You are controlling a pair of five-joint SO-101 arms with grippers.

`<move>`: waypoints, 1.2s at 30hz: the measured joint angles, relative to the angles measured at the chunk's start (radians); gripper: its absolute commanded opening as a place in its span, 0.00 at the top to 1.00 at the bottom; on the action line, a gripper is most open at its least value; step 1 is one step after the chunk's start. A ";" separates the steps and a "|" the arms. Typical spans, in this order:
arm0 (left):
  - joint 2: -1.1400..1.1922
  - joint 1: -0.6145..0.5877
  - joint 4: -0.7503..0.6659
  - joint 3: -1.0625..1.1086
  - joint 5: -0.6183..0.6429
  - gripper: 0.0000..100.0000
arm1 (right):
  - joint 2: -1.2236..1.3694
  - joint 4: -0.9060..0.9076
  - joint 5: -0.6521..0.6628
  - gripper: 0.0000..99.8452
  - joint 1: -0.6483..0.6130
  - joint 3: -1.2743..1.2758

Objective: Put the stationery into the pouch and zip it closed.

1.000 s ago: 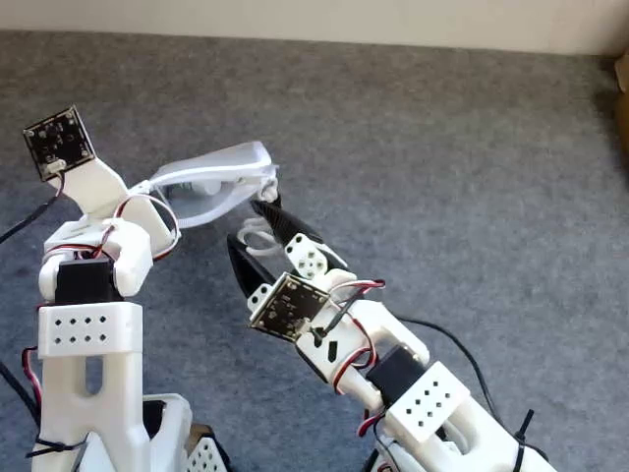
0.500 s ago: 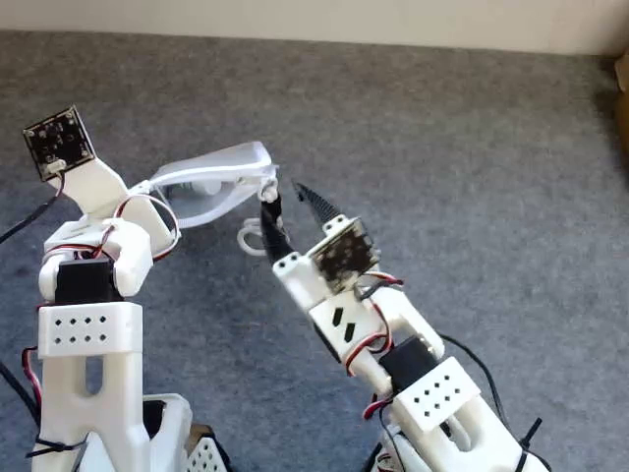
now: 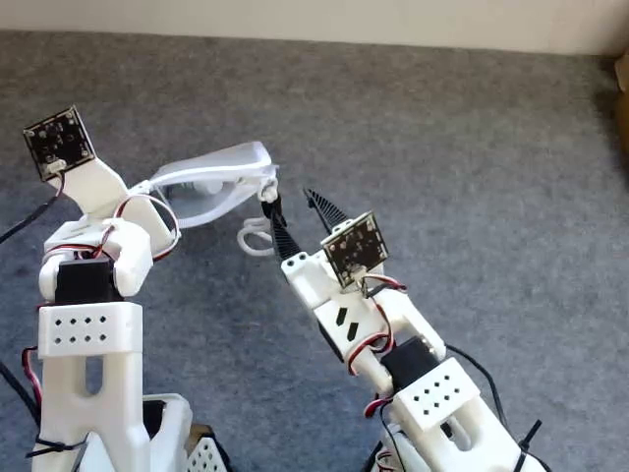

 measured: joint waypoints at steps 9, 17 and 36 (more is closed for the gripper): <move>0.000 0.000 0.000 0.000 0.000 0.99 | 0.000 0.000 0.000 0.84 0.000 0.023; 0.000 0.000 0.000 0.000 0.000 0.99 | 0.072 -0.110 0.000 0.84 0.000 0.029; -0.003 0.002 -0.015 0.025 0.000 0.99 | 0.416 -0.479 0.000 0.84 0.000 0.029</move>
